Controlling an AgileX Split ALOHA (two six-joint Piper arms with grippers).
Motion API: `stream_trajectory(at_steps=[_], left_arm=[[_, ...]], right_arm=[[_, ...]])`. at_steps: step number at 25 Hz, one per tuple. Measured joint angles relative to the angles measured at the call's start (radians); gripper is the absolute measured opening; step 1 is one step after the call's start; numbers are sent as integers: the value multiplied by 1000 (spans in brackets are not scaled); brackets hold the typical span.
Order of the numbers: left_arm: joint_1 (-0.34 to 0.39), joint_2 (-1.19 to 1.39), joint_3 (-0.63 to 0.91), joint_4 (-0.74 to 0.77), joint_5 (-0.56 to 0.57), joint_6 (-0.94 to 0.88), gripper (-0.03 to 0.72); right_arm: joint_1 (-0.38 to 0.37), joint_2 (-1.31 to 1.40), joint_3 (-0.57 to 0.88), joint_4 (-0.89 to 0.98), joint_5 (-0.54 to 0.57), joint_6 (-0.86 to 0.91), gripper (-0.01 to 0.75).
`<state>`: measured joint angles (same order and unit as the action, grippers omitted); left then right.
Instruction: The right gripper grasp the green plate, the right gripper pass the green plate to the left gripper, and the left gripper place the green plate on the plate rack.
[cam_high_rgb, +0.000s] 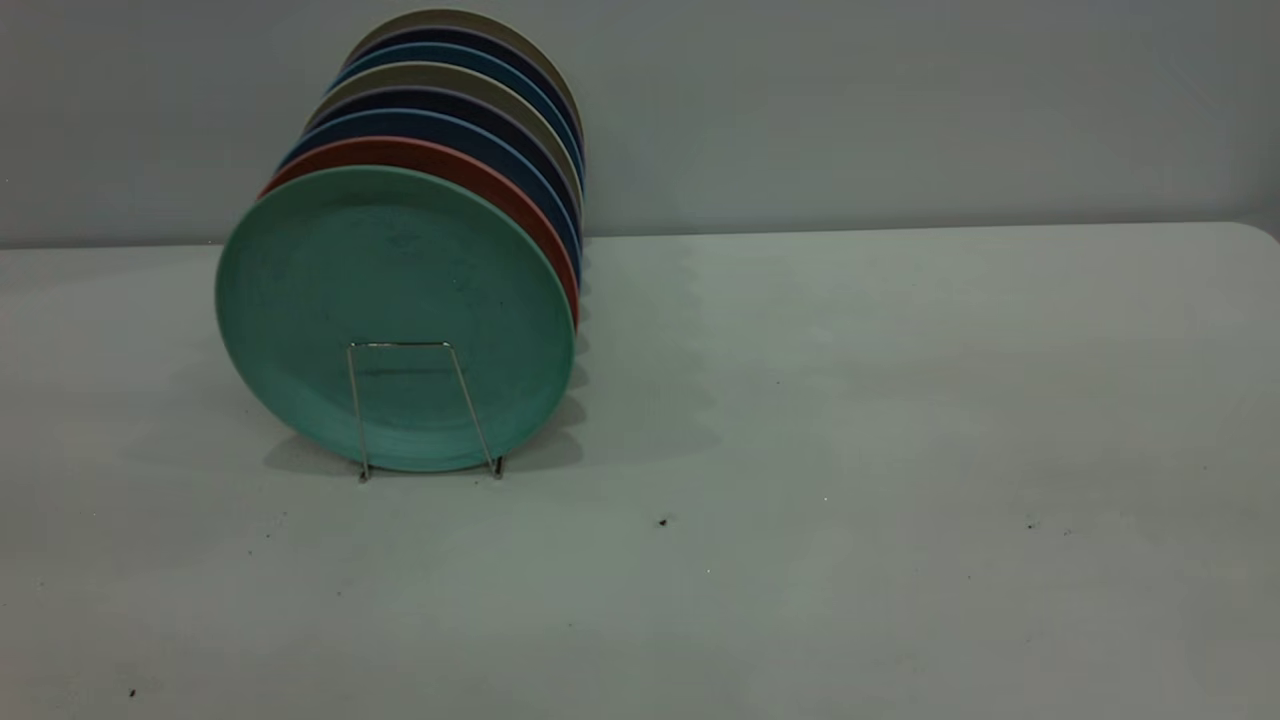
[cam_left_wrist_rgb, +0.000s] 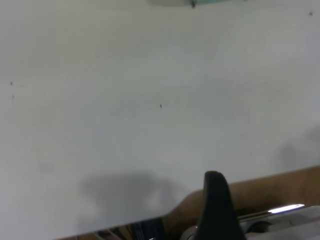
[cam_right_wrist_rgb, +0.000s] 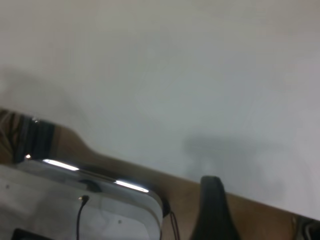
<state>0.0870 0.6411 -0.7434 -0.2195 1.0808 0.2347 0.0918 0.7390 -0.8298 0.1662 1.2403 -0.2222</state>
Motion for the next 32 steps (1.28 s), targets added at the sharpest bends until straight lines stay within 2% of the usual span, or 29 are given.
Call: stream_trajectory(at_steps=[5, 12, 17, 32], left_arm=[[0, -210, 60, 0, 71, -1, 539], [-1, -372, 180, 16, 62, 20, 539], [-12, -432, 232, 33, 21, 28, 539], [-13, -465, 254, 29, 54, 18, 539]], right_arm=[[0, -205, 173, 16, 0, -51, 560], [0, -455, 333, 8, -82, -69, 559], [0, -562, 349, 8, -96, -69, 559], [0, -581, 349, -47, -99, 6, 559]])
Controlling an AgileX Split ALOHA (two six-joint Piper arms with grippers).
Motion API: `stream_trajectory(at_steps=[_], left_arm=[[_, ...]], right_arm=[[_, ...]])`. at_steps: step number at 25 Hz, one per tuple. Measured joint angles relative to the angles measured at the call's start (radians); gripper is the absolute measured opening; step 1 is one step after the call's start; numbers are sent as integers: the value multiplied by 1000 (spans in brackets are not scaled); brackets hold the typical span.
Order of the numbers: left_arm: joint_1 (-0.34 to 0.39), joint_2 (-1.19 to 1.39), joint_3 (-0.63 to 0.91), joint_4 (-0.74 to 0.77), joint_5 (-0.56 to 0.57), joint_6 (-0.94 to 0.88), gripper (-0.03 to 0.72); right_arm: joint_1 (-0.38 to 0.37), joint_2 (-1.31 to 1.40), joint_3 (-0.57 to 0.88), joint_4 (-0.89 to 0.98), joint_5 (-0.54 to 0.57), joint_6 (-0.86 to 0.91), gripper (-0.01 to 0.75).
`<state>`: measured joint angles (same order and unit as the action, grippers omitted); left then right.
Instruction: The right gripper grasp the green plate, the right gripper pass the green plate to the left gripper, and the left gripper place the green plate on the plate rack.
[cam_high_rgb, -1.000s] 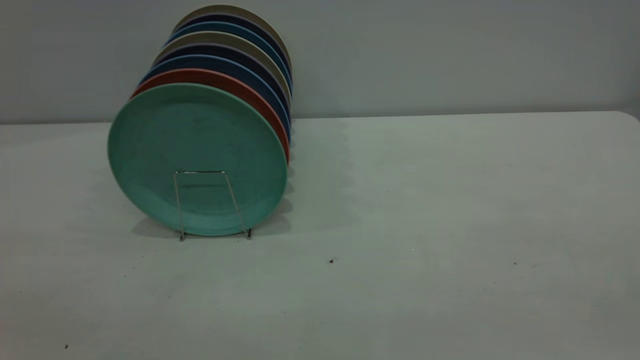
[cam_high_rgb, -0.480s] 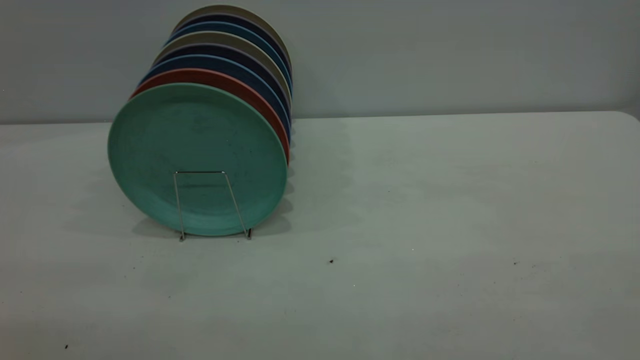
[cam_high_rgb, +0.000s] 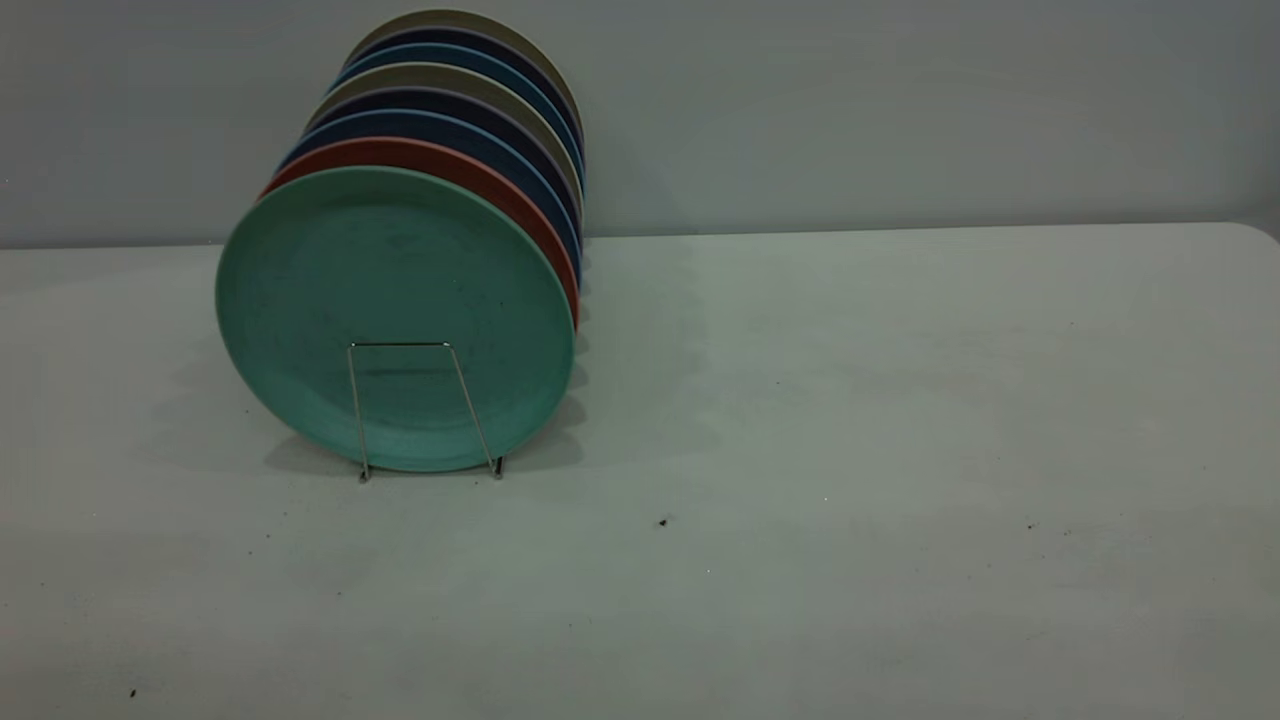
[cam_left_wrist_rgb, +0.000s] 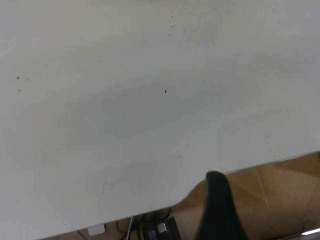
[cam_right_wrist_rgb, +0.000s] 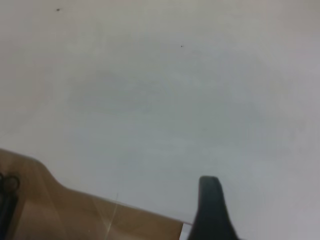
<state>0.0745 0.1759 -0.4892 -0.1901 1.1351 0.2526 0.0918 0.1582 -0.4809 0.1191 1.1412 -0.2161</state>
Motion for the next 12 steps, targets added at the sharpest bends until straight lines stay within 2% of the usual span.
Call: stream_trajectory(at_steps=[12], left_arm=[[0, 0, 0, 0, 0, -5, 539]], right_arm=[[0, 0, 0, 0, -1, 0, 558]])
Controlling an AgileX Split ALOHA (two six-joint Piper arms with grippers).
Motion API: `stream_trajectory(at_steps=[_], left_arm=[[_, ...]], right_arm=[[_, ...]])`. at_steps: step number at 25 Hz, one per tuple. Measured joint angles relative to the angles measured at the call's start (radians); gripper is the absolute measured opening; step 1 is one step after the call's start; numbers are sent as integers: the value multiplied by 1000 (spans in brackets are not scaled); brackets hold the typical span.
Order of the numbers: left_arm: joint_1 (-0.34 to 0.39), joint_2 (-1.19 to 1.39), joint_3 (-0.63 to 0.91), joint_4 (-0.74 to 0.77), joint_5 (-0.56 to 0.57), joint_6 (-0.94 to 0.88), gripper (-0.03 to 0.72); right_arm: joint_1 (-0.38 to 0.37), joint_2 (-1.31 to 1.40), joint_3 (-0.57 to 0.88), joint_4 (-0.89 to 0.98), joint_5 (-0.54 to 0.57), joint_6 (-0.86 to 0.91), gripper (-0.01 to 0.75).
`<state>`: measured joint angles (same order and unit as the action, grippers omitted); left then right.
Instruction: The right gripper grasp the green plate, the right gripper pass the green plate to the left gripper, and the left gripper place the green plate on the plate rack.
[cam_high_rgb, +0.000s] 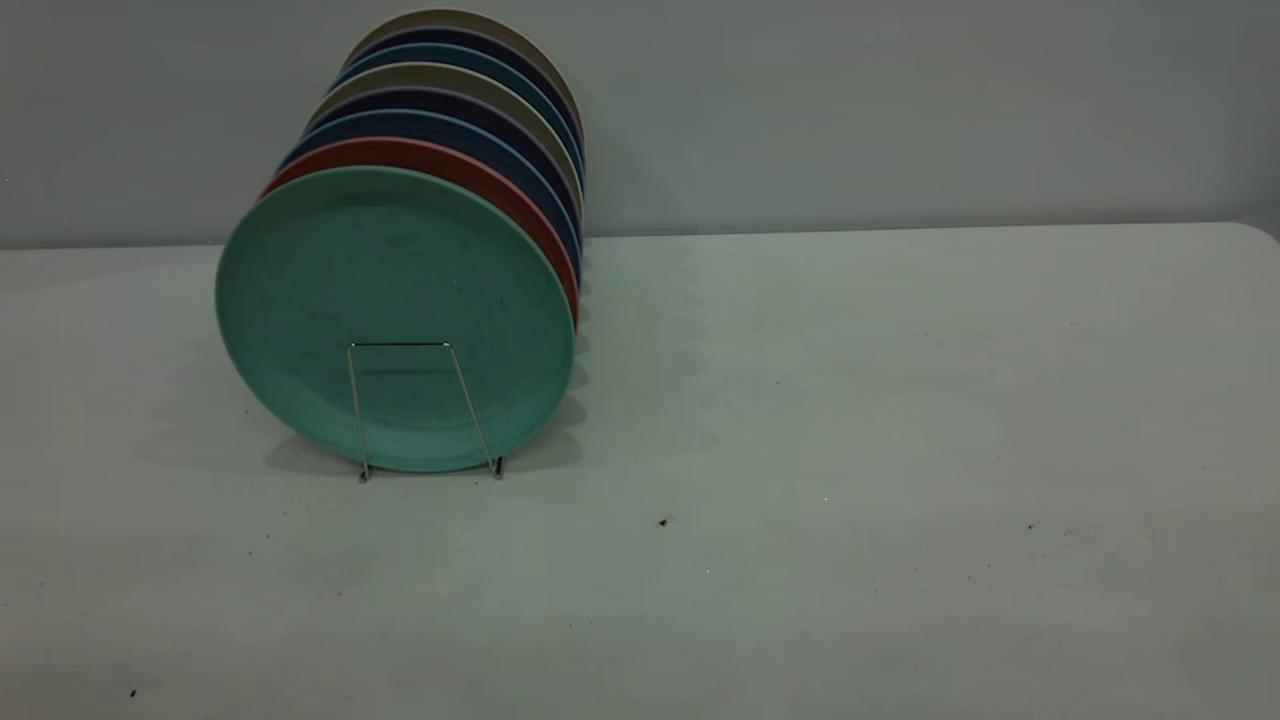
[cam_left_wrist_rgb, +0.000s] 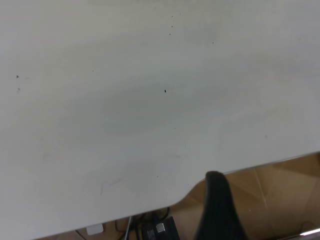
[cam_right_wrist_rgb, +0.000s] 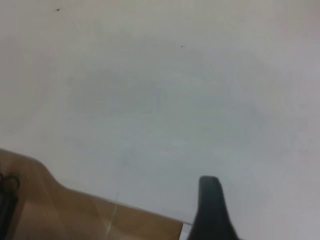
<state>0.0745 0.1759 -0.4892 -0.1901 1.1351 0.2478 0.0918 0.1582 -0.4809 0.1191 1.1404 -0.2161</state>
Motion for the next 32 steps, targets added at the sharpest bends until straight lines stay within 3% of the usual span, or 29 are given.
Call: stream_trajectory(at_steps=[12, 32], left_arm=[[0, -188, 0, 0, 6, 0, 539], [0, -198, 0, 0, 10, -4, 539]], right_arm=[[-38, -175, 0, 3, 3, 1, 538], [-38, -175, 0, 3, 3, 1, 537]])
